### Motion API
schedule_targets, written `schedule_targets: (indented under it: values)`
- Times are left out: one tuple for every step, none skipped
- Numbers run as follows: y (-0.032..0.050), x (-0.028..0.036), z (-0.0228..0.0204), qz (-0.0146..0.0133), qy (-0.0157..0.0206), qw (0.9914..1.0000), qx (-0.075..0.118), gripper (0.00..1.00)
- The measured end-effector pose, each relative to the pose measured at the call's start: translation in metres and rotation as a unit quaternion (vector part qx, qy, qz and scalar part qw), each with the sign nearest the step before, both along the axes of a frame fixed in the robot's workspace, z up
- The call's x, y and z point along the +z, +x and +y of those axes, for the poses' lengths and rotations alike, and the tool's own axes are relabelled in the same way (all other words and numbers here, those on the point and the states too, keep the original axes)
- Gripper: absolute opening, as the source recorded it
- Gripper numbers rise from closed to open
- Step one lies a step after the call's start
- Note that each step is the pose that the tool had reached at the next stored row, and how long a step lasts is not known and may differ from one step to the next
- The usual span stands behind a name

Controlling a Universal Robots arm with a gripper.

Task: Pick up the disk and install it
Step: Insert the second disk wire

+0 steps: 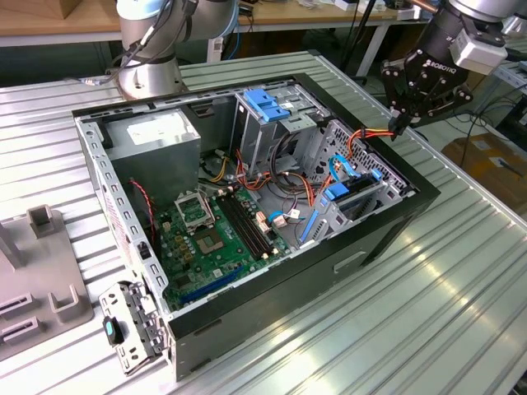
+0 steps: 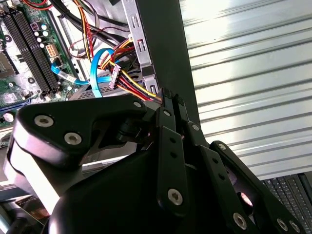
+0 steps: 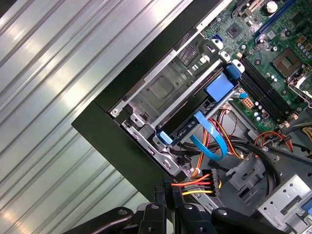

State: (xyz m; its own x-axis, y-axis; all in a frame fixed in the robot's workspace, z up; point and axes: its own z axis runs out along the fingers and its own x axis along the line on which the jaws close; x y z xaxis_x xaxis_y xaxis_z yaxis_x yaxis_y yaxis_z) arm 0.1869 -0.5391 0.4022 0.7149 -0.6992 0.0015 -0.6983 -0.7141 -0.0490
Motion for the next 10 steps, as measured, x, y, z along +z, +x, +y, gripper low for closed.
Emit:
schedule_targets:
  values:
    - [0.0, 0.0, 0.0, 0.0, 0.0, 1.0, 0.0, 0.17]
    - [0.0, 0.0, 0.0, 0.0, 0.0, 1.0, 0.0, 0.17]
    - [0.0, 0.0, 0.0, 0.0, 0.0, 1.0, -0.001, 0.17]
    - [0.0, 0.0, 0.0, 0.0, 0.0, 1.0, -0.001, 0.17]
    - [0.0, 0.0, 0.0, 0.0, 0.0, 1.0, -0.001, 0.17]
    - [0.0, 0.0, 0.0, 0.0, 0.0, 1.0, -0.001, 0.17]
    - [0.0, 0.0, 0.0, 0.0, 0.0, 1.0, -0.001, 0.17]
    - [0.0, 0.0, 0.0, 0.0, 0.0, 1.0, -0.001, 0.17]
    - [-0.0001, -0.0001, 0.0, 0.0, 0.0, 1.0, -0.001, 0.17]
    - [-0.0003, -0.0001, 0.0, 0.0, 0.0001, 1.0, -0.001, 0.17]
